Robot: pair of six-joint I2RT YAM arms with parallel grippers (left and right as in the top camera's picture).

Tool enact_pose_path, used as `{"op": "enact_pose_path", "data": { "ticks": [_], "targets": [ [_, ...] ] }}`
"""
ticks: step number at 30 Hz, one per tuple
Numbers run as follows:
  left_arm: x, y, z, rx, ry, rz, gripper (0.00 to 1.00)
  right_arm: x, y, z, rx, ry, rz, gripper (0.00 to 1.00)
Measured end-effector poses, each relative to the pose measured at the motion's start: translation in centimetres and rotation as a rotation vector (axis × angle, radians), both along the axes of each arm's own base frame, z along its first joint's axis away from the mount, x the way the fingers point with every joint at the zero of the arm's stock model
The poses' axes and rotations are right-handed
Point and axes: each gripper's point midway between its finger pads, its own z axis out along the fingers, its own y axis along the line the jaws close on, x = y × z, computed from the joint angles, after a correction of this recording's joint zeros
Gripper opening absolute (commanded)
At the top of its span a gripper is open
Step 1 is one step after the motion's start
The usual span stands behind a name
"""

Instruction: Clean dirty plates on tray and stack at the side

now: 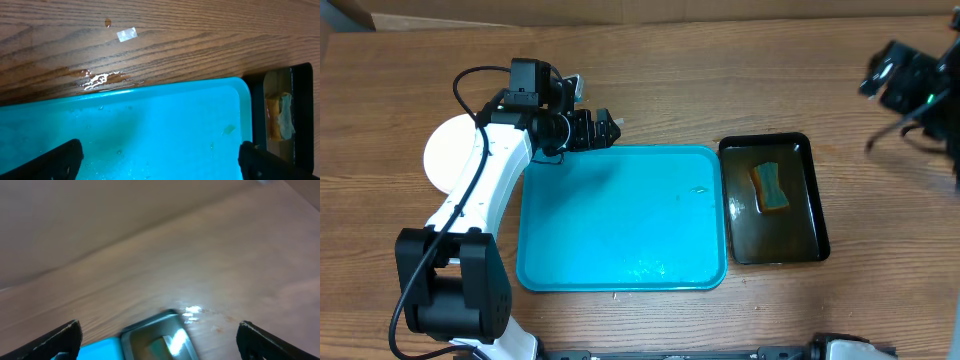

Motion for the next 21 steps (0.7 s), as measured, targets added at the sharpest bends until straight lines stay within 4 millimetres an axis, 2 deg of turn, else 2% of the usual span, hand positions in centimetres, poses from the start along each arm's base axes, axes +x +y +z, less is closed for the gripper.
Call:
{"op": "enact_pose_path", "data": {
  "ticks": [4,5,8,11,14,17,21],
  "targets": [
    [0.0,0.0,0.0,0.0,0.0,0.0,1.0,-4.8,6.2,4.7,0.007,-0.157,0.199,1.0],
    [0.0,0.0,0.0,0.0,0.0,0.0,1.0,-6.7,7.7,6.0,0.014,-0.206,0.262,1.0],
    [0.0,0.0,0.0,0.0,0.0,0.0,1.0,-10.9,9.3,8.7,0.018,-0.316,0.363,1.0],
    [0.0,0.0,0.0,0.0,0.0,0.0,1.0,-15.1,8.5,10.6,0.011,-0.425,0.391,1.0],
    [0.0,0.0,0.0,0.0,0.0,0.0,1.0,-18.7,6.5,11.0,-0.012,-0.518,0.357,1.0],
    [0.0,0.0,0.0,0.0,0.0,0.0,1.0,-20.8,4.7,11.1,-0.031,-0.641,0.291,1.0],
    [0.0,0.0,0.0,0.0,0.0,0.0,1.0,-21.5,3.3,11.3,-0.048,-0.819,0.199,1.0]
  ]
}}
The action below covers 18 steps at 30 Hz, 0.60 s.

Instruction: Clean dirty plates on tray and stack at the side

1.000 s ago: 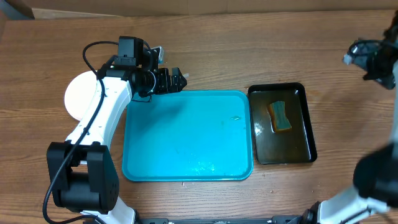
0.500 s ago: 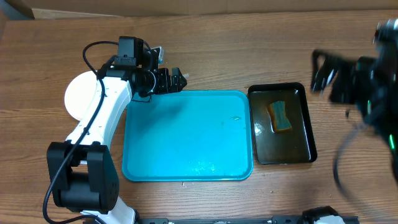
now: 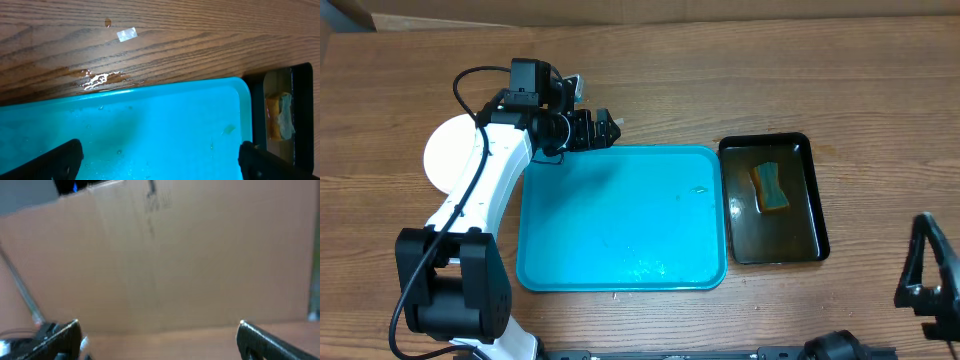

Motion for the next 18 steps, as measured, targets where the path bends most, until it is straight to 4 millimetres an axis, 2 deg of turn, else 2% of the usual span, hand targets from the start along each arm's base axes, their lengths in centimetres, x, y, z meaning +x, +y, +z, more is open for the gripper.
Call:
{"op": "enact_pose_path", "data": {
  "ticks": [2,7,9,10,11,14,18],
  "targets": [
    [0.0,0.0,0.0,0.0,-0.001,0.0,1.0,0.1,-0.5,-0.4,0.018,-0.092,-0.037,1.0],
    [0.0,0.0,0.0,0.0,0.0,0.0,1.0,1.6,-0.7,-3.0,0.038,-0.275,-0.084,1.0],
    [0.0,0.0,0.0,0.0,0.0,0.0,1.0,2.9,-0.3,-4.9,0.033,-0.319,-0.078,1.0],
    [0.0,0.0,0.0,0.0,0.0,0.0,1.0,4.1,0.1,-6.7,0.025,-0.334,-0.068,1.0],
    [0.0,0.0,0.0,0.0,0.0,0.0,1.0,4.4,0.3,-7.4,0.021,-0.327,-0.059,1.0],
    [0.0,0.0,0.0,0.0,0.0,0.0,1.0,6.4,1.1,-11.3,0.007,-0.335,-0.026,1.0],
    [0.0,0.0,0.0,0.0,0.0,0.0,1.0,7.5,1.6,-15.2,-0.001,-0.346,-0.004,1.0]
  ]
}}
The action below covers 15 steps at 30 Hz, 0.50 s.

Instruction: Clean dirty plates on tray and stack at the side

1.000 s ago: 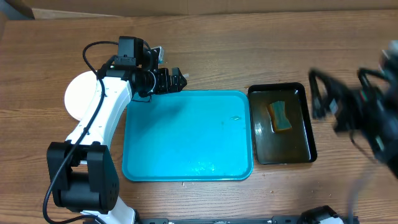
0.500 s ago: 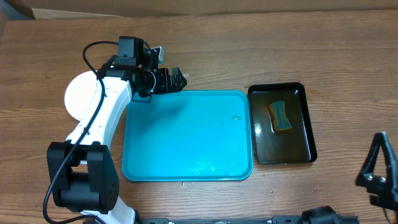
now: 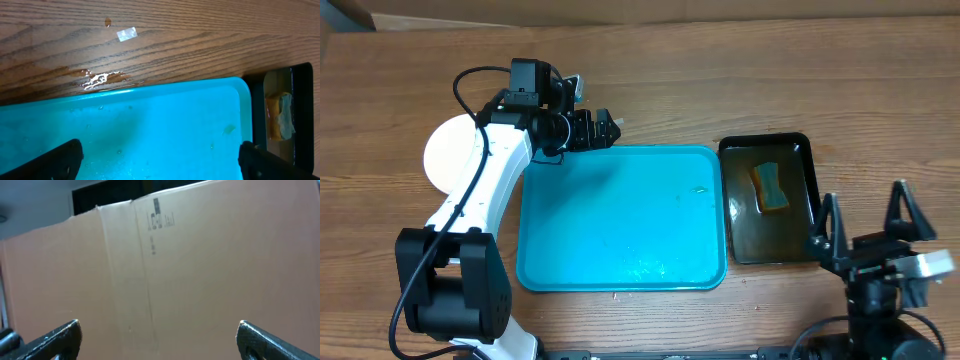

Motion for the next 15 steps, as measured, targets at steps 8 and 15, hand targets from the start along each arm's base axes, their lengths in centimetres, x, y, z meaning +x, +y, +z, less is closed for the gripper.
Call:
{"op": "enact_pose_path", "data": {
  "ticks": [8,15],
  "targets": [
    [0.0,0.0,0.0,0.0,0.0,0.0,1.0,1.5,0.6,-5.3,-0.016,0.058,0.021,1.0],
    [0.0,0.0,0.0,0.0,0.0,0.0,1.0,3.4,0.8,-11.0,-0.037,0.253,0.027,1.0]
  ]
}}
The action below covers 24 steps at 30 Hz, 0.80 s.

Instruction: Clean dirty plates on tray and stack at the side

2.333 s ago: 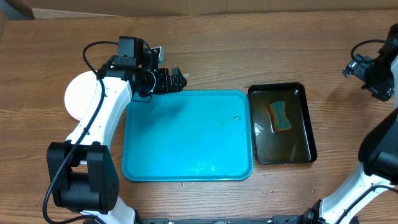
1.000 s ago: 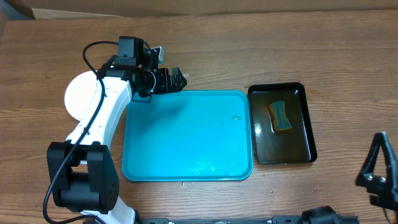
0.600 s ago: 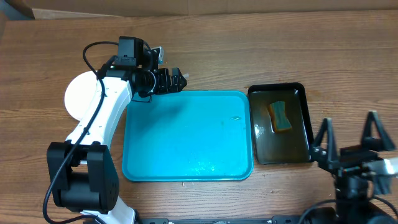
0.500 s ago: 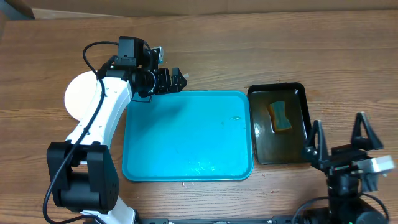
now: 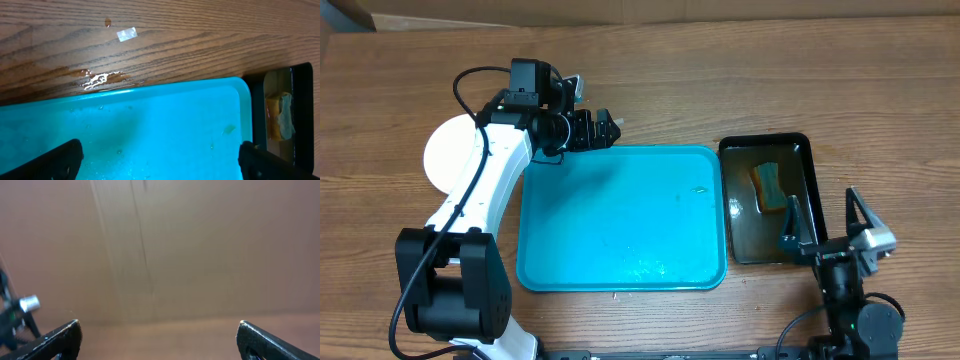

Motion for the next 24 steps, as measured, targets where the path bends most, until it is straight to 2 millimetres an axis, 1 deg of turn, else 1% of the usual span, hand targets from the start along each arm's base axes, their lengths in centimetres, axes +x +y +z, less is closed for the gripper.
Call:
{"op": "enact_pose_path", "data": {
  "ticks": [5,6,10,16,24],
  "targets": [
    [0.0,0.0,0.0,0.0,0.0,0.0,1.0,0.7,0.1,-6.2,-0.027,0.255,0.003,1.0],
    [0.0,0.0,0.0,0.0,0.0,0.0,1.0,0.7,0.1,-6.6,-0.032,0.271,0.003,1.0],
    [0.0,0.0,0.0,0.0,0.0,0.001,1.0,0.7,0.2,-6.7,-0.086,0.263,0.001,1.0],
    [0.0,0.0,0.0,0.0,0.0,0.0,1.0,0.7,0.2,-6.7,-0.211,0.243,-0.01,1.0],
    [0.0,0.0,0.0,0.0,0.0,0.001,1.0,0.7,0.2,-6.7,-0.267,0.233,-0.016,1.0]
  ]
}}
